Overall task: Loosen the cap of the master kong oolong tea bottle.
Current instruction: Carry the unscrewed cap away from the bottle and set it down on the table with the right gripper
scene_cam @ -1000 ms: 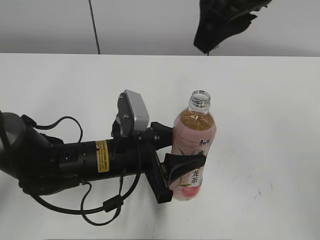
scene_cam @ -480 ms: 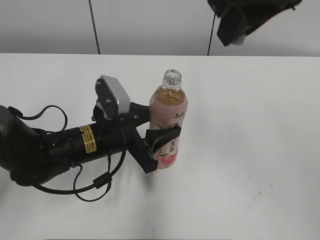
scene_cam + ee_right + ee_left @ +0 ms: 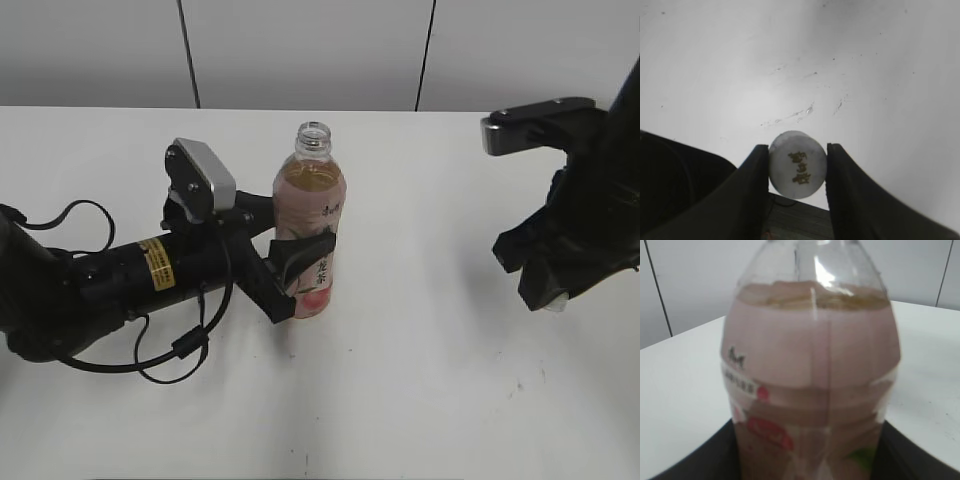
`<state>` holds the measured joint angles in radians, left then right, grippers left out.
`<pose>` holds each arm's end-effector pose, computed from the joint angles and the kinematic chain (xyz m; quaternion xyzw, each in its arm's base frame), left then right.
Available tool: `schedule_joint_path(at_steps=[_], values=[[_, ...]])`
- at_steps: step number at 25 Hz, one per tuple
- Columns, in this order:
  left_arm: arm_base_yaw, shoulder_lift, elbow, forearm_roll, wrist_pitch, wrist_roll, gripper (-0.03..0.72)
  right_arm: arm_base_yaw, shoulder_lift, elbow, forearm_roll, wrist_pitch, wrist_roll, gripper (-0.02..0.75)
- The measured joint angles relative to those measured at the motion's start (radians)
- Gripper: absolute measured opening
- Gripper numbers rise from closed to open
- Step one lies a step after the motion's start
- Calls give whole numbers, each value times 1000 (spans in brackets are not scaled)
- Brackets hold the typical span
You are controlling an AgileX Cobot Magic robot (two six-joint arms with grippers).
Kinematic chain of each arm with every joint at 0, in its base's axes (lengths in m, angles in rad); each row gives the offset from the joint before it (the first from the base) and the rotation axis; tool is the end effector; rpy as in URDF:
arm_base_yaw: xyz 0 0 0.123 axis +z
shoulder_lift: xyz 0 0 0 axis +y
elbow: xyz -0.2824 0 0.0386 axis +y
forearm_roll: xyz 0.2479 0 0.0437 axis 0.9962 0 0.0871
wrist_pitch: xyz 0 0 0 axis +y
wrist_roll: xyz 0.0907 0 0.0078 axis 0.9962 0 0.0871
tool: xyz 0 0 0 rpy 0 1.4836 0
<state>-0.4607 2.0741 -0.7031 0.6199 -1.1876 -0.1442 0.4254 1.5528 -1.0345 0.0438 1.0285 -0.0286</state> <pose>0.2806 -0.1940 0.1042 0.3823 0.6529 -0.3174 0.5717 0.2541 0.1189 0.2308 -0.2147 0.9749 0.0299 0.0506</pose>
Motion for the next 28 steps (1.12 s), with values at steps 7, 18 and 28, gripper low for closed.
schedule_joint_path(at_steps=[7,18,28], values=[[2,0,0,24,-3,8,380,-87,117,71,33,-135,1,266],[3,-4,51,0,-40,7,379,-87,275,72,107,-242,2,292],[3,-4,59,-4,-48,7,379,-87,276,72,118,-252,5,548]])
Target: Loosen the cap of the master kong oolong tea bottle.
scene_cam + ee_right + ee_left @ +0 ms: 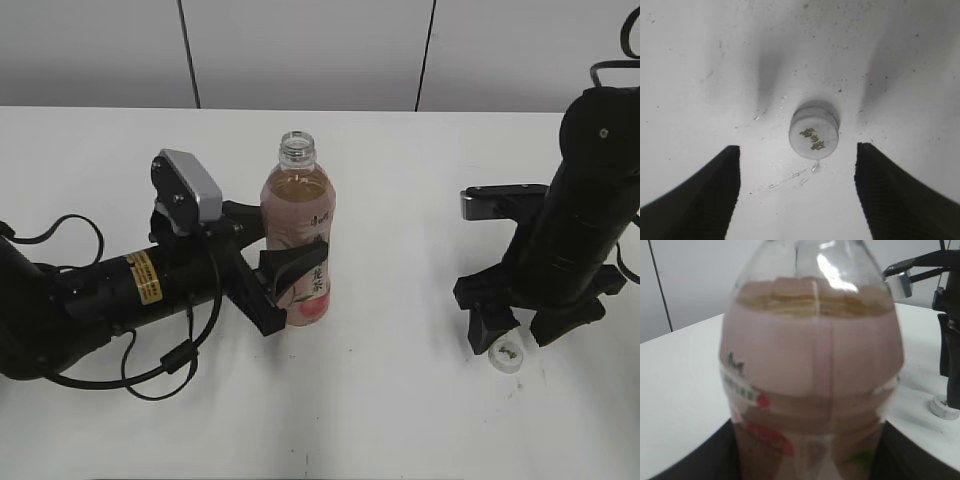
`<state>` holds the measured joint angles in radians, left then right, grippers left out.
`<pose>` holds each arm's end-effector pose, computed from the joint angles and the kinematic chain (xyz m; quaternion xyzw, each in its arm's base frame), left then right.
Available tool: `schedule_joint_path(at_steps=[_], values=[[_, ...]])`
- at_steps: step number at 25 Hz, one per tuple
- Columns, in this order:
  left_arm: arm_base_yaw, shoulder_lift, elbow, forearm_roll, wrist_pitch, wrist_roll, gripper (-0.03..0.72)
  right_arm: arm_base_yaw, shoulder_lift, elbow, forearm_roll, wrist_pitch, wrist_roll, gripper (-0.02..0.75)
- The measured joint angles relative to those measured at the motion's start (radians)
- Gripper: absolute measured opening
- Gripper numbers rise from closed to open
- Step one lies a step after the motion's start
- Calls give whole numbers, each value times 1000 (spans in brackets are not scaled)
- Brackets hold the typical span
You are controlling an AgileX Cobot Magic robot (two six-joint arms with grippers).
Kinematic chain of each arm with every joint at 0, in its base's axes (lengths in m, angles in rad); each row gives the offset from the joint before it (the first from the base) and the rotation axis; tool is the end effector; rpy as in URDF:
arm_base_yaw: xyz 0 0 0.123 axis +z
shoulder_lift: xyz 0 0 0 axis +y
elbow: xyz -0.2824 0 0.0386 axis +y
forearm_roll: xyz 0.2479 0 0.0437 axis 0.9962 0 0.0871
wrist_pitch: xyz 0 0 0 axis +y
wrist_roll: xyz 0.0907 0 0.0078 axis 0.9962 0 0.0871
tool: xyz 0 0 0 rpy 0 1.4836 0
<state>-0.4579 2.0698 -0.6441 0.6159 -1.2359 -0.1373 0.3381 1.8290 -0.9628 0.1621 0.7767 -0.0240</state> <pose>0.2680 -0.1874 0.1004 0.3753 0.6560 -0.3266 0.5676 0.2844 0.1109 0.1352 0.1231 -0.9907 -0.0577 0.0015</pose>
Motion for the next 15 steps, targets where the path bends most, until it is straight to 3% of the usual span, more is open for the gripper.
schedule_joint_path(at_steps=[3,9,15], values=[[0,0,0,-1,0,-6,390,0,0,0,23,0,0,571],[1,0,4,-5,21,-31,503,0,0,0,41,0,0,575],[1,0,15,-24,22,-34,526,0,0,0,41,3,1,575]])
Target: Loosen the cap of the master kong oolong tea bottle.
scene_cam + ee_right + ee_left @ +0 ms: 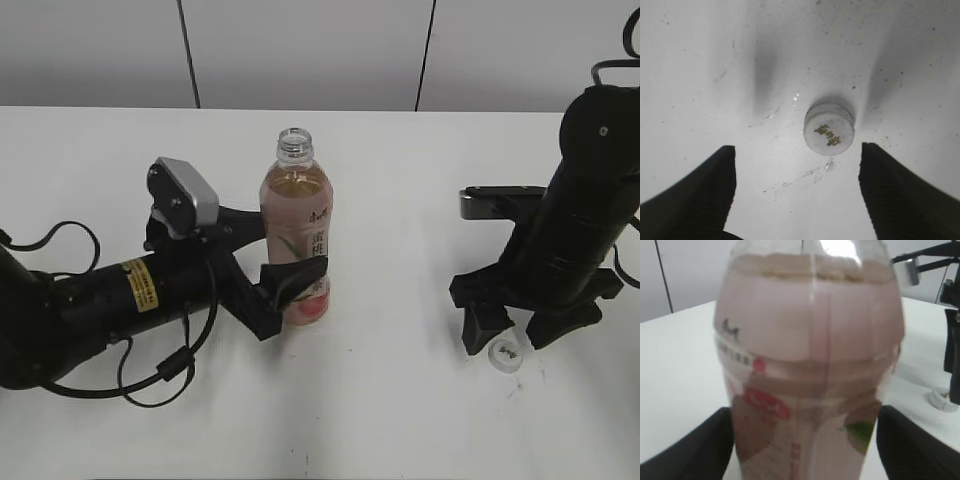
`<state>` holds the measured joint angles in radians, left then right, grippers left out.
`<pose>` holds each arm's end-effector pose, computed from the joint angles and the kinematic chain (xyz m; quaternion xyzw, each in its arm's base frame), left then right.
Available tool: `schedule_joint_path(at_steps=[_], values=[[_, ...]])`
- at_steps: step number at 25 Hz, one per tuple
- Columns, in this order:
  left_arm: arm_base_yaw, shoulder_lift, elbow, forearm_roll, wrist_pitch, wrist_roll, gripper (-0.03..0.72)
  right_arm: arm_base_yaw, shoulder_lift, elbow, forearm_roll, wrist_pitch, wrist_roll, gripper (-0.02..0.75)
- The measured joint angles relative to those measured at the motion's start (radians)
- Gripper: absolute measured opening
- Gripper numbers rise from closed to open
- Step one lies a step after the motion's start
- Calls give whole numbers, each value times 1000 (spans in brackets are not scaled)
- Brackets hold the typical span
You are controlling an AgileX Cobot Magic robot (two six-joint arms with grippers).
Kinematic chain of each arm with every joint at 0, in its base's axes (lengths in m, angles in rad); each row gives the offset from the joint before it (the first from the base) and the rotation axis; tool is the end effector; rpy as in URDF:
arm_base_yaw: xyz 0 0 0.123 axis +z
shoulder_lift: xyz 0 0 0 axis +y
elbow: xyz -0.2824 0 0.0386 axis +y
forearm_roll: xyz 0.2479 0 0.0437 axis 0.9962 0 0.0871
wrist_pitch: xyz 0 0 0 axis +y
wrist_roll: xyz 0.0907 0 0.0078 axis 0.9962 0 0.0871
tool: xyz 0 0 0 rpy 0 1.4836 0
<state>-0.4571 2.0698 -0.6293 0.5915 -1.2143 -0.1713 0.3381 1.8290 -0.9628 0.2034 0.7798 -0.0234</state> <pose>0.2667 -0.1841 0.0965 0.3562 0.6779 -0.3265 0.5540 0.2836 0.1134 0.1355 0.1082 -0.9915 -0.0719 0.0054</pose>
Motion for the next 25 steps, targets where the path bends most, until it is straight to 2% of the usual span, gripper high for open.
schedule_joint_path(at_steps=[5,15,20,22,25], values=[[0,-16,79,-84,8,0,528,0,0,0,0,8,-4,575],[0,-172,236,-126,6,-17,532,0,-55,0,-2,37,-8,576],[0,-338,275,-253,9,-43,532,0,-122,0,-3,47,-9,576],[1,-425,275,-353,29,-41,527,0,-147,0,-4,61,-9,576],[63,-554,256,-424,216,-37,523,0,-180,0,-4,88,-9,576]])
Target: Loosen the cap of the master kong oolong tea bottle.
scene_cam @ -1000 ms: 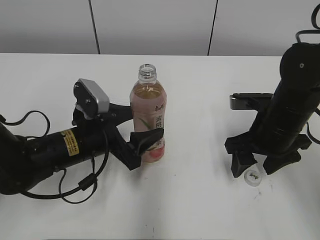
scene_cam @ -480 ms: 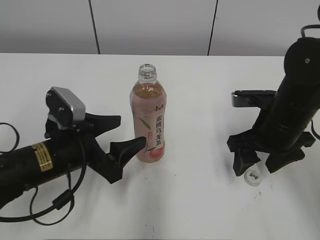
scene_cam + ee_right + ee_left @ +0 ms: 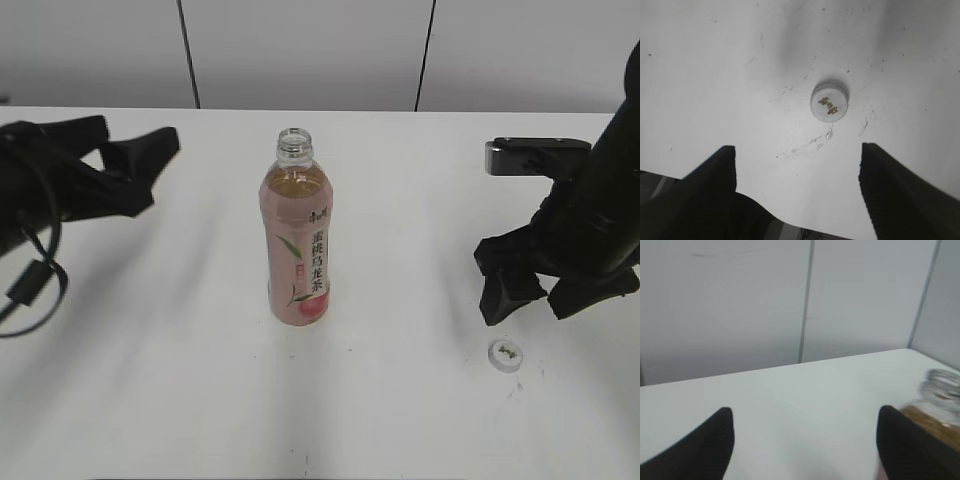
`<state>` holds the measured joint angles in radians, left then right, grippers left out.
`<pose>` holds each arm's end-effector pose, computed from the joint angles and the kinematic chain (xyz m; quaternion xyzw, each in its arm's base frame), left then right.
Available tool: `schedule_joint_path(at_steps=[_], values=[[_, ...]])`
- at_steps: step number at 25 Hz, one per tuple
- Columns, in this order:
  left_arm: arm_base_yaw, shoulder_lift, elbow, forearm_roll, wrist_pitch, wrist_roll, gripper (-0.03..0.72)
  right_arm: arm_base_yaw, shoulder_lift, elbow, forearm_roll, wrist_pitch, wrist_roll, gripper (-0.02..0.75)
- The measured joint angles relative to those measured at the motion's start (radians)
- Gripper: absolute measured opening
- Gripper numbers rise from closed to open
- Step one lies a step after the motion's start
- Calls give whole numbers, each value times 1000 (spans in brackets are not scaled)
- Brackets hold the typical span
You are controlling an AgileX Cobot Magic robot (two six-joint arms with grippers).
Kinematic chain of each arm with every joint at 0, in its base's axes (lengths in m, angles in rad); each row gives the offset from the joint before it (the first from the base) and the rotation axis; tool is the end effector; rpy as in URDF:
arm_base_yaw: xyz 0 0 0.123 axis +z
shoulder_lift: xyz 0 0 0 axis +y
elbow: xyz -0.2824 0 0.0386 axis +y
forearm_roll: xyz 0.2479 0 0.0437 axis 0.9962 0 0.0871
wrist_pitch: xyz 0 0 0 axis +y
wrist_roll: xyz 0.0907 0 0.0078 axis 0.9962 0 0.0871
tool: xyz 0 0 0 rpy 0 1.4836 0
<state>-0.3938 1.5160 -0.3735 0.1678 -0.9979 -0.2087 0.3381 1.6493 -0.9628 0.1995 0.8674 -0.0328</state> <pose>0.2313 -0.1099 0.1939 0.1480 0.7139 -0.2221 0.6474 0.2692 0.1092 0.1888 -0.1239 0.9878 0.0861 0.0391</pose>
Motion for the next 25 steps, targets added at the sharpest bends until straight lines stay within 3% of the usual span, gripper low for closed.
schedule_joint_path(at_steps=[3,7,16,20,25], values=[[124,-127,-61,19,300,-25,522,0,-33,4,0,33,0,576],[220,-311,-148,29,732,-122,510,0,-106,45,0,62,-1,576],[229,-769,-161,-51,1474,-96,505,0,-497,220,-61,162,33,576],[229,-972,-166,-101,1721,-36,496,0,-712,221,-118,245,59,576],[229,-1164,-201,-107,1902,17,468,0,-970,222,-193,333,79,576]])
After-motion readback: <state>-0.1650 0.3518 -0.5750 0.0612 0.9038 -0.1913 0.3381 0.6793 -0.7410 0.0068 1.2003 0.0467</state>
